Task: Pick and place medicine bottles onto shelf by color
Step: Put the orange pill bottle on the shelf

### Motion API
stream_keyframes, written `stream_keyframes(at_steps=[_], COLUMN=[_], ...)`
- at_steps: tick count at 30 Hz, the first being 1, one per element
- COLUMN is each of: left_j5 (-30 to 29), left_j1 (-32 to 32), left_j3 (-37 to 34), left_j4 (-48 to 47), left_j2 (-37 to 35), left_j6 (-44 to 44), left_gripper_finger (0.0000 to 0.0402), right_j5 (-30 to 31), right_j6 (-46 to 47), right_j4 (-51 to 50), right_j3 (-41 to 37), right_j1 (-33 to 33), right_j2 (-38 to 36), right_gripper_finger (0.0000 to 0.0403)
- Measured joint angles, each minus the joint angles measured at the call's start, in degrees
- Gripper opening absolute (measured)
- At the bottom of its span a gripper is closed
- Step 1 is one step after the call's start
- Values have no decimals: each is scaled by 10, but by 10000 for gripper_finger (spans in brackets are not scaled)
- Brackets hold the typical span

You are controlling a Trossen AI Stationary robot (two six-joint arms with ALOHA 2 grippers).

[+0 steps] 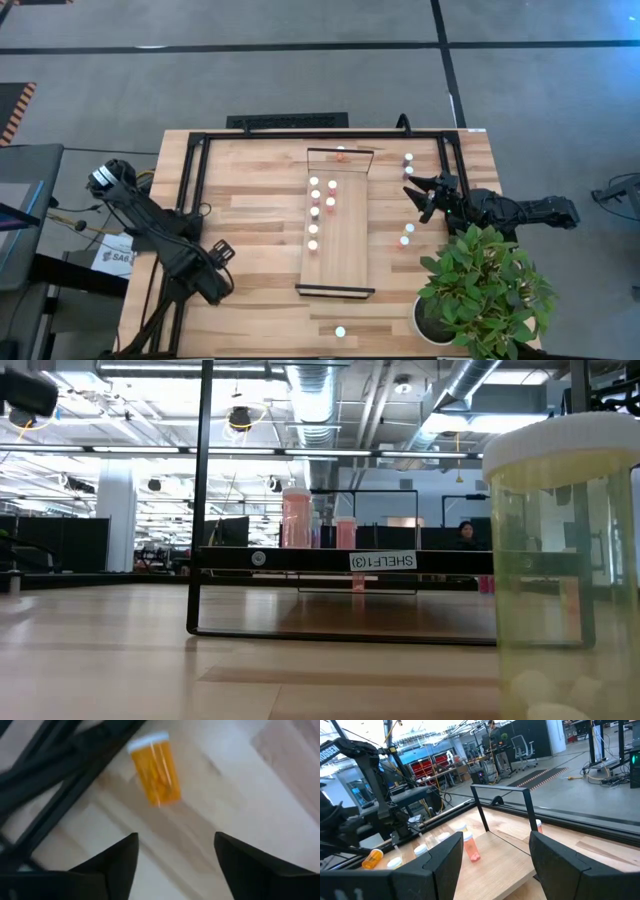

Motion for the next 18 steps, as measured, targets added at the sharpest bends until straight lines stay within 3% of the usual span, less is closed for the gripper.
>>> stream_keyframes(at_steps=[8, 18], left_j5=[27, 57], left_j1=[0, 0], left_j3=[-63, -131], left_j4=[14, 76], left_j2=[0, 0], left_j6=[0, 0], left_gripper_finger=[308, 321], right_j5=[0, 0], right_j6=[0, 0], right_j4=[0, 0], right_j3=[0, 0], right_j1=[0, 0], right_j2=[0, 0], right_gripper_finger=[251, 251])
